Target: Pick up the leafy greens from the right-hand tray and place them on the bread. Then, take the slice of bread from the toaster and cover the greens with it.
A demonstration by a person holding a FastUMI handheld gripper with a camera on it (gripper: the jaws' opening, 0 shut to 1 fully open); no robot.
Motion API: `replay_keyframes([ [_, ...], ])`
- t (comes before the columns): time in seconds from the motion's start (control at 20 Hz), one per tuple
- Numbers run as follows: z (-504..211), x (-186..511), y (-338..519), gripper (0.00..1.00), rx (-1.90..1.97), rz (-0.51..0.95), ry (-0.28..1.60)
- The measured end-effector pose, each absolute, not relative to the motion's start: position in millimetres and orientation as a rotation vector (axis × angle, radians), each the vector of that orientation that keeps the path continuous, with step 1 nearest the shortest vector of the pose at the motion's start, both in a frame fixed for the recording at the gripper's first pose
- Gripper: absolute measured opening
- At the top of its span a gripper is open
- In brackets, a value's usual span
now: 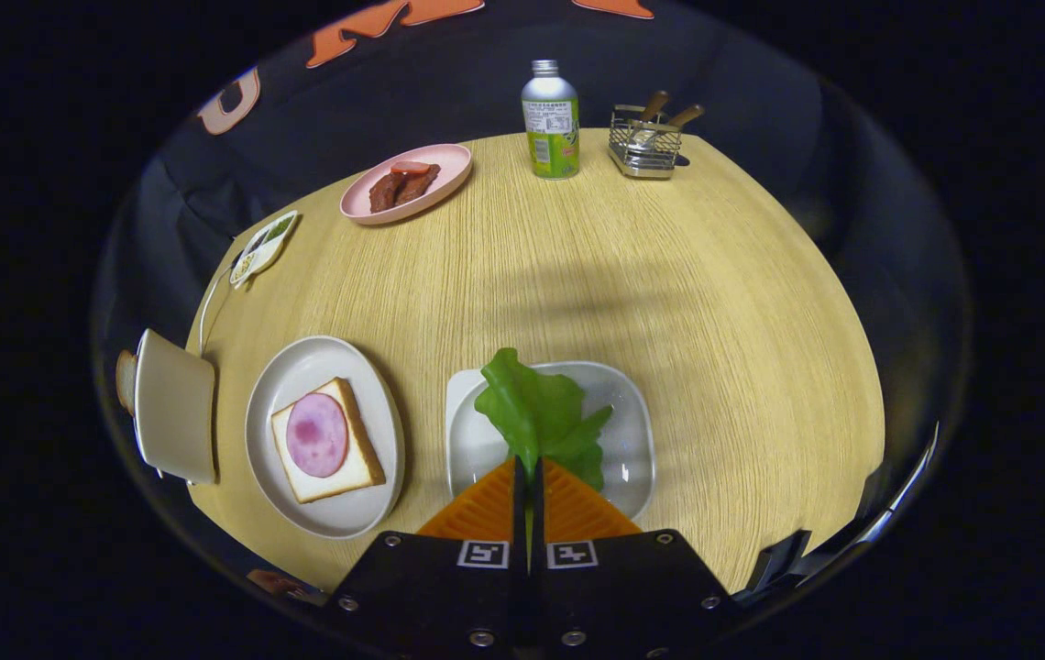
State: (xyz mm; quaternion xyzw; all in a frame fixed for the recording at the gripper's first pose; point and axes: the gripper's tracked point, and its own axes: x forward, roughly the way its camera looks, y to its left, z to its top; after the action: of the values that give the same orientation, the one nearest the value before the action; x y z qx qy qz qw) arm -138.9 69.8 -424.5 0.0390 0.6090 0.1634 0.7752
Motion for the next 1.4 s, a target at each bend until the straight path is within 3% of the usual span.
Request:
replay_keyframes([
  [0.45, -342.2, -115.8, 125.8, 0.01, 0.077, 0.485, 1.159],
  [1.05, -358.7, -164.3, 228.7, 0.01, -0.002, 0.689, 1.227],
  [1.4, -375.7, -175.2, 257.2, 0.03, -0.052, 0.714, 1.246],
])
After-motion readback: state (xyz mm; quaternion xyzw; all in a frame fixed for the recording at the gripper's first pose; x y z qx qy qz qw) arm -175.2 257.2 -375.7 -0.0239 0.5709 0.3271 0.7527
